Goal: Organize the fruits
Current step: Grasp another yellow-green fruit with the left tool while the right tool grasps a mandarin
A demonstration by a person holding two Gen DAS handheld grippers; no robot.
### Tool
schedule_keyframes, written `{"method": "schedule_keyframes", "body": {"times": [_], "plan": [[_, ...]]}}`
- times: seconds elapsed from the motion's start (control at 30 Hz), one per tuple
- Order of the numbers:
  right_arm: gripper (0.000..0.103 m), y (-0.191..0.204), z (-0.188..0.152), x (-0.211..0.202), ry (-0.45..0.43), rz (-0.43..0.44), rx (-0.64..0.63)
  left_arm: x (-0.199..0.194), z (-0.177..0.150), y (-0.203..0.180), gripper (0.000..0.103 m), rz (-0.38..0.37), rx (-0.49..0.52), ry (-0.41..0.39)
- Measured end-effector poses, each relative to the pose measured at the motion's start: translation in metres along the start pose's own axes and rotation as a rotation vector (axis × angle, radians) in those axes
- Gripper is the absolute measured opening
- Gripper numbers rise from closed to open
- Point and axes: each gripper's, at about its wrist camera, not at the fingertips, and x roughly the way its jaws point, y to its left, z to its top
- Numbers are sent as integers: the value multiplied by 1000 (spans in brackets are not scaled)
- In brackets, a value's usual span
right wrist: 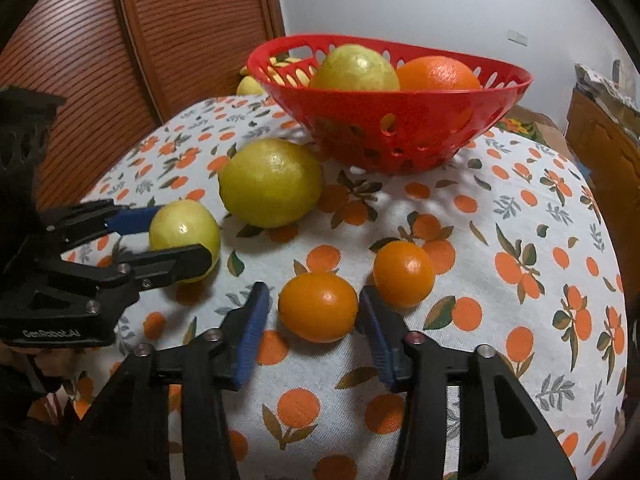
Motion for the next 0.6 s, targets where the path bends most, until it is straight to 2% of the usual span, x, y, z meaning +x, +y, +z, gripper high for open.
{"method": "schedule_keyframes", "body": {"times": [0.03,0.6], "plan": [[39,0,0,0,1,-4,-3,1,0,0,59,-1,0,2],[39,-2,-20,-24,-64,39,27,10,-1,-3,60,-12,12,33]]}}
